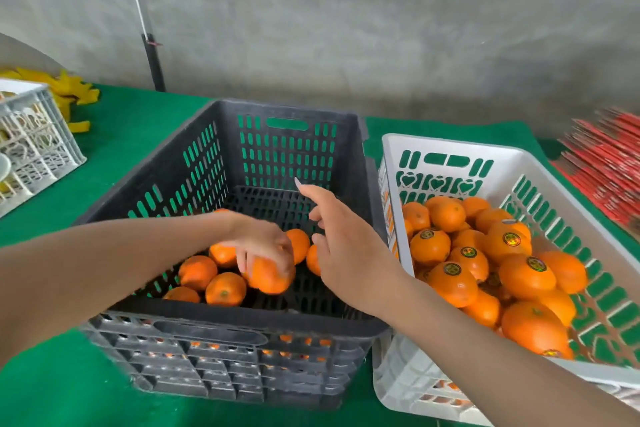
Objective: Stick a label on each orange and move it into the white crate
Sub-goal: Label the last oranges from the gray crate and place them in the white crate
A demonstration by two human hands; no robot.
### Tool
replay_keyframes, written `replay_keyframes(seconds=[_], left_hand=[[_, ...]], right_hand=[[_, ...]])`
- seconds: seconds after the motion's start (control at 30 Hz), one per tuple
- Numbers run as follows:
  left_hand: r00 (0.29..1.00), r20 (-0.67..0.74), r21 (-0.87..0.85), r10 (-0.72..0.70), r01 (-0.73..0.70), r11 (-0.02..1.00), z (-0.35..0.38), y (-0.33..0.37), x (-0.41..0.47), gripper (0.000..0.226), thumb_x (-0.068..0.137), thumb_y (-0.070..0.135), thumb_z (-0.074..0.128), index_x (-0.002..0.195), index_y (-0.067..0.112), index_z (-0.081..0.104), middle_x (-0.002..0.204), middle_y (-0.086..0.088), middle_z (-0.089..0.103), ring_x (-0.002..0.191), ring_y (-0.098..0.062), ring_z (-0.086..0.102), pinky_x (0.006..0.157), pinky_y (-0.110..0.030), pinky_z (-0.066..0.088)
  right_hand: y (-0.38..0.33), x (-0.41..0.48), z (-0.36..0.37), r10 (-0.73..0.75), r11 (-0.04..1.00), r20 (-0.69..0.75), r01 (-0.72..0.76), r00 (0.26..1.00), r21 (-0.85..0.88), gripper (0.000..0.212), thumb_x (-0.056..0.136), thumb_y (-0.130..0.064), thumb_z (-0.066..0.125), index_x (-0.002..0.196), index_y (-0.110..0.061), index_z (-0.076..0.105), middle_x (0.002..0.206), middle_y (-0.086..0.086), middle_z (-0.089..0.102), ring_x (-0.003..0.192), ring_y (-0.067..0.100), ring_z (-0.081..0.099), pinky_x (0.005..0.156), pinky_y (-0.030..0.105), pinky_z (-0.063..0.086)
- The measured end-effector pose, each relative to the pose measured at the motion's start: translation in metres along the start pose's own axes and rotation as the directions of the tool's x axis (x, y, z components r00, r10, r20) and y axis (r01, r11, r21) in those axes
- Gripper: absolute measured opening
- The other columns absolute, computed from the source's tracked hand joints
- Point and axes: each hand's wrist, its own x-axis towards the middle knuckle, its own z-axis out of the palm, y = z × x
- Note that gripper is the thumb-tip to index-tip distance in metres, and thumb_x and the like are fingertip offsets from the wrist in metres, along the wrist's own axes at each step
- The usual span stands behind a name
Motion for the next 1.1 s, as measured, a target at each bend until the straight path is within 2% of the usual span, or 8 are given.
replay_keyframes(seconds=[0.07, 0.13, 0.27, 0.37, 0.57, 0.73, 1.0, 1.1], left_hand=[[0.996, -0.021, -0.429, 0.082, -0.083, 0.899, -0.012, -0.002, -0.014, 0.052, 0.089, 0.028, 0.059, 0.136, 0.015, 0.043, 0.136, -0.012, 0.048, 0.101, -0.034, 0.065, 0.084, -0.042, 0.057], [0.979, -0.111, -0.68, 0.17, -0.2, 0.705, -0.018, -0.006, -0.028, 0.056, 0.081, 0.032, 0.065, 0.131, 0.012, 0.048, 0.122, -0.014, 0.057, 0.087, -0.028, 0.068, 0.074, -0.037, 0.057], [0.946, -0.277, -0.832, 0.167, -0.323, 0.451, -0.009, -0.001, -0.057, 0.058, 0.073, 0.047, 0.068, 0.118, 0.014, 0.051, 0.09, -0.012, 0.067, 0.062, -0.024, 0.064, 0.057, -0.03, 0.053], [0.932, -0.347, -0.871, 0.102, -0.361, 0.332, 0.004, 0.007, -0.078, 0.07, 0.069, 0.06, 0.06, 0.122, 0.015, 0.05, 0.078, -0.011, 0.069, 0.051, -0.02, 0.059, 0.049, -0.026, 0.05], [0.904, -0.367, -0.863, 0.22, -0.419, 0.282, 0.024, 0.021, -0.115, 0.087, 0.063, 0.073, 0.058, 0.128, 0.015, 0.05, 0.081, -0.009, 0.069, 0.056, -0.019, 0.054, 0.054, -0.025, 0.051], [0.869, -0.372, -0.863, 0.327, -0.453, 0.224, 0.042, 0.05, -0.131, 0.064, 0.069, 0.051, 0.072, 0.121, 0.015, 0.06, 0.09, -0.011, 0.068, 0.056, -0.018, 0.052, 0.056, -0.024, 0.051], [0.858, -0.389, -0.857, 0.335, -0.471, 0.212, 0.071, 0.098, -0.138, 0.04, 0.077, 0.047, 0.063, 0.102, 0.018, 0.073, 0.085, -0.01, 0.067, 0.057, -0.017, 0.054, 0.053, -0.022, 0.051], [0.87, -0.386, -0.866, 0.307, -0.456, 0.202, 0.081, 0.109, -0.137, 0.045, 0.073, 0.048, 0.066, 0.107, 0.017, 0.065, 0.084, -0.008, 0.066, 0.06, -0.018, 0.053, 0.052, -0.022, 0.048]], right_hand=[[0.002, -0.002, 0.0, 0.023, 0.999, -0.055, -0.021, 0.998, 0.031, 0.059, 0.093, -0.006, 0.042, 0.14, -0.034, 0.02, 0.13, -0.003, 0.043, 0.105, 0.008, 0.044, 0.092, 0.032, 0.043], [0.002, -0.004, 0.0, 0.042, 0.998, -0.132, -0.035, 0.99, 0.061, 0.045, 0.094, -0.011, 0.044, 0.135, -0.026, 0.032, 0.131, -0.003, 0.046, 0.114, 0.01, 0.044, 0.09, 0.027, 0.038], [-0.002, -0.01, -0.002, -0.044, 0.998, -0.337, 0.057, 0.94, 0.028, 0.019, 0.093, -0.014, 0.051, 0.113, -0.014, 0.05, 0.105, -0.006, 0.052, 0.098, 0.006, 0.047, 0.079, 0.018, 0.037], [-0.009, -0.016, -0.011, 0.015, 0.975, -0.438, 0.084, 0.899, 0.205, 0.005, 0.092, -0.011, 0.055, 0.094, -0.016, 0.054, 0.092, -0.001, 0.056, 0.084, 0.006, 0.051, 0.072, 0.017, 0.044], [-0.026, -0.042, -0.046, 0.121, 0.849, -0.228, 0.018, 0.966, 0.528, 0.019, 0.088, -0.013, 0.059, 0.079, -0.029, 0.059, 0.102, -0.018, 0.06, 0.093, -0.013, 0.053, 0.074, 0.004, 0.043], [-0.033, -0.066, -0.074, 0.036, 0.89, -0.132, 0.028, 0.991, 0.455, 0.021, 0.089, -0.013, 0.058, 0.074, -0.028, 0.058, 0.113, -0.011, 0.058, 0.102, -0.009, 0.051, 0.083, 0.006, 0.04], [-0.028, -0.093, -0.096, -0.046, 0.948, -0.166, 0.096, 0.985, 0.303, 0.019, 0.089, -0.014, 0.059, 0.076, -0.027, 0.057, 0.105, -0.004, 0.059, 0.1, -0.002, 0.049, 0.082, 0.01, 0.041], [-0.025, -0.102, -0.101, -0.057, 0.966, -0.159, 0.095, 0.986, 0.242, 0.016, 0.09, -0.017, 0.058, 0.079, -0.027, 0.057, 0.104, -0.007, 0.056, 0.099, -0.002, 0.047, 0.084, 0.017, 0.043]])
